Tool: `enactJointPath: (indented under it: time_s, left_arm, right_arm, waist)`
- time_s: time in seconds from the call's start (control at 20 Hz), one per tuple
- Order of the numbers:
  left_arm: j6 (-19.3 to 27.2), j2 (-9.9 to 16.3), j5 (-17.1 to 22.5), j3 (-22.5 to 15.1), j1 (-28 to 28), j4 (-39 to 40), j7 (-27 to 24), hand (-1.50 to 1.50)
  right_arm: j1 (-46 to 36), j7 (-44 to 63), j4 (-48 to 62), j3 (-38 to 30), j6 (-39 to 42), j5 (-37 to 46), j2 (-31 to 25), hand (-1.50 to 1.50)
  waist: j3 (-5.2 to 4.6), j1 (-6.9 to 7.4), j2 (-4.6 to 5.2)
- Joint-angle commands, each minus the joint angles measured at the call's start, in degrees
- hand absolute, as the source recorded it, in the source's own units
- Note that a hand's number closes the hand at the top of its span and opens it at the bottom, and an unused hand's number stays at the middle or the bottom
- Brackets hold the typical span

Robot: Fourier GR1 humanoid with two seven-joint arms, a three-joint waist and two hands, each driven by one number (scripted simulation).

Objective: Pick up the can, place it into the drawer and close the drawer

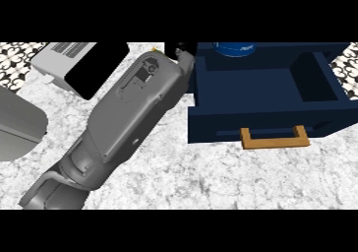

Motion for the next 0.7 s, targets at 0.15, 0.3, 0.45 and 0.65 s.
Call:
enactJointPath:
  time_s: [0.15, 0.3, 0.45, 0.65]
  left_arm:
    - [0.78, 0.00, 8.62, -4.28, -3.43, 7.03, -6.30, 1.50]
    - [-2.27, 0.00, 8.22, -1.35, -8.17, 14.17, -6.00, 1.50]
    - [1.37, 0.00, 12.49, -6.97, -7.96, 14.17, -7.35, 1.50]
    - [3.22, 0.00, 15.64, -8.71, -9.95, 17.39, -8.03, 1.50]
  right_arm:
    - [-4.74, -0.92, 3.86, 1.04, -1.00, 3.27, -0.59, -1.50]
    - [-1.88, -2.14, 1.66, 0.99, 0.25, 3.40, 1.02, -1.50]
    - [-1.67, 3.33, -3.60, 2.99, -2.39, 0.75, 0.16, -1.50]
    - [-0.17, 0.92, -2.63, 2.86, -1.08, 0.01, 1.07, -1.50]
  waist:
    - [0.04, -0.38, 0.27]
    - [0.04, -0.39, 0.27]
    - [0.01, -1.62, 0.35]
    - [0.07, -2.45, 0.53]
